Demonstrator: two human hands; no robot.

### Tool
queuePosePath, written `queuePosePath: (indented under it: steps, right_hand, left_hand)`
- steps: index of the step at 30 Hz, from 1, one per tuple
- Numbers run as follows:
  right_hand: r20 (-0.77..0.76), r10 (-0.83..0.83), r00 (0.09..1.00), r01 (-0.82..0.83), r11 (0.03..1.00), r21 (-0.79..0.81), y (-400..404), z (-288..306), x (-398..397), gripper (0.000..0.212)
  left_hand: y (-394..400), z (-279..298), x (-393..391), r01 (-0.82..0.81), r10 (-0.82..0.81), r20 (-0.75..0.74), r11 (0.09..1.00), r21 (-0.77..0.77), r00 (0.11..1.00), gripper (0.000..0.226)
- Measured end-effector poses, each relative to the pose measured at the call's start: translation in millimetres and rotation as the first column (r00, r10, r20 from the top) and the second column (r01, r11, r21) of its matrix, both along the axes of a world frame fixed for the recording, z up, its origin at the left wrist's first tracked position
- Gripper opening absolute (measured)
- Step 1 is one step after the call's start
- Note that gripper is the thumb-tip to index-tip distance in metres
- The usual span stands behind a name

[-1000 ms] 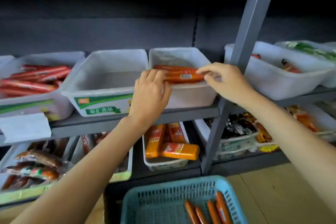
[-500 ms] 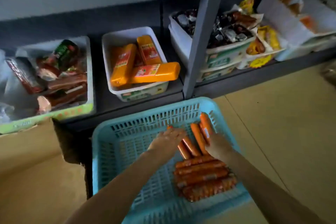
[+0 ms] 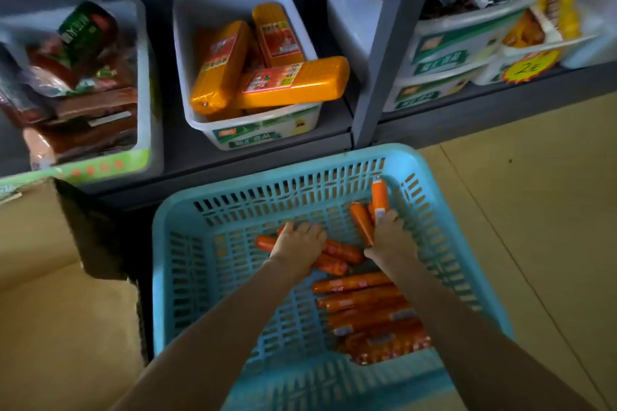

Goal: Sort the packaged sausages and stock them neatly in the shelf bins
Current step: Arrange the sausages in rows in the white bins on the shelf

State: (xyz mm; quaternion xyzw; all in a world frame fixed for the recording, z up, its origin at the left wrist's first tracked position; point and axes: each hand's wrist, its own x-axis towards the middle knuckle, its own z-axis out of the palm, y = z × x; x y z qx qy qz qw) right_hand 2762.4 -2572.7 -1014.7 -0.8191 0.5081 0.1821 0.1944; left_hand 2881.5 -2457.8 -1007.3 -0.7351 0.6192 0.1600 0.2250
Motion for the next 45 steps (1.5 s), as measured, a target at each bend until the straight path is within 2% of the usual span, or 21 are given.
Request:
queuePosePath:
  steps: [3,8,10,13,15,16,19,22,24,26,27,29,30,33,35,37,38,40,41,45]
  right_hand:
    - [0.014,-0.067,0.998,0.067,0.998,0.006,-0.9,0.8,13.7,0.076]
    - [0.141,-0.164,0.976,0.15,0.983,0.103,0.5,9.7,22.1,0.08]
    - [0.256,-0.204,0.945,0.163,0.971,0.174,7.0,20.6,24.2,0.071]
    - [0.519,-0.087,0.85,-0.017,0.981,0.193,22.8,54.6,26.5,0.057]
    - [0.642,0.011,0.766,-0.121,0.984,0.127,32.1,89.2,29.3,0.055]
    - [0.683,0.025,0.73,-0.134,0.985,0.107,35.8,111.0,31.3,0.055]
    - [0.777,0.024,0.629,-0.088,0.995,0.04,39.2,186.3,40.0,0.062]
    - [0.874,0.067,0.482,-0.035,0.998,-0.057,31.4,266.2,44.8,0.064]
    - [0.938,0.107,0.331,-0.044,0.994,-0.098,29.0,327.7,49.3,0.065]
    - [0.958,0.218,0.186,-0.041,0.976,-0.214,27.3,390.1,55.6,0.072]
    - [0.946,0.29,0.143,-0.029,0.957,-0.289,26.3,419.7,59.0,0.076]
    - [0.902,0.42,0.1,-0.018,0.907,-0.421,20.9,473.8,70.3,0.071]
    - [0.868,0.482,0.12,-0.033,0.876,-0.481,17.8,497.7,78.7,0.067]
    - [0.732,0.606,0.31,-0.112,0.788,-0.605,-3.0,548.0,118.4,0.065]
    - [0.593,0.672,0.444,-0.244,0.727,-0.642,-21.5,562.3,152.7,0.067]
    - [0.386,0.716,0.582,-0.438,0.676,-0.593,-42.5,559.0,182.0,0.068]
    - [0.285,0.736,0.614,-0.53,0.652,-0.543,-52.9,551.1,193.8,0.06]
    - [0.168,0.731,0.662,-0.582,0.642,-0.499,-67.8,532.6,204.4,0.025]
    - [0.165,0.719,0.675,-0.558,0.644,-0.523,-73.0,525.8,204.2,0.017]
    - [0.319,0.668,0.672,-0.395,0.688,-0.608,-72.6,516.3,183.5,0.047]
  left_hand:
    - [16.9,4.2,15.8,-0.031,0.032,0.009,0.998,-0.047,0.999,0.068]
    - [27.4,21.2,37.4,-0.126,0.123,-0.037,0.986,-0.109,0.992,0.061]
    - [33.8,33.7,45.1,-0.188,0.173,-0.102,0.967,-0.171,0.98,0.06]
    - [51.2,58.4,57.6,-0.206,0.142,-0.199,0.913,-0.353,0.97,0.056]
    - [63.7,80.8,63.1,-0.14,0.039,-0.191,0.824,-0.549,0.981,0.048]
    - [70.1,95.1,65.0,-0.161,0.031,-0.215,0.77,-0.617,0.976,0.045]
    - [79.6,150.9,75.3,-0.241,0.04,-0.272,0.597,-0.765,0.962,0.043]
    - [75.2,225.8,87.7,-0.277,0.044,-0.287,0.431,-0.859,0.957,0.046]
    - [68.1,280.0,93.8,-0.256,0.034,-0.258,0.307,-0.916,0.965,0.044]
    - [61.1,334.7,97.1,-0.221,0.019,-0.221,0.18,-0.958,0.975,0.04]
    - [58.4,361.1,97.2,-0.199,0.022,-0.198,0.127,-0.972,0.98,0.04]
    - [54.4,408.5,98.6,-0.178,0.043,-0.176,0.035,-0.983,0.983,0.042]
    - [53.4,428.5,100.3,-0.177,0.055,-0.177,-0.001,-0.984,0.983,0.042]
    - [50.3,473.2,109.3,-0.156,0.136,-0.164,-0.063,-0.986,0.977,0.042]
    - [48.6,490.3,116.3,-0.181,0.203,-0.188,-0.056,-0.982,0.961,0.033]
    - [47.0,500.0,121.0,-0.24,0.262,-0.231,0.002,-0.971,0.937,0.024]
    - [45.9,502.3,123.0,-0.268,0.291,-0.245,0.039,-0.963,0.925,0.024]
    - [42.5,506.5,127.2,-0.286,0.349,-0.239,0.091,-0.954,0.906,0.026]
    - [40.2,509.4,129.5,-0.287,0.369,-0.229,0.111,-0.952,0.901,0.027]
    - [24.4,522.3,133.8,-0.315,0.431,-0.197,0.222,-0.923,0.881,0.026]
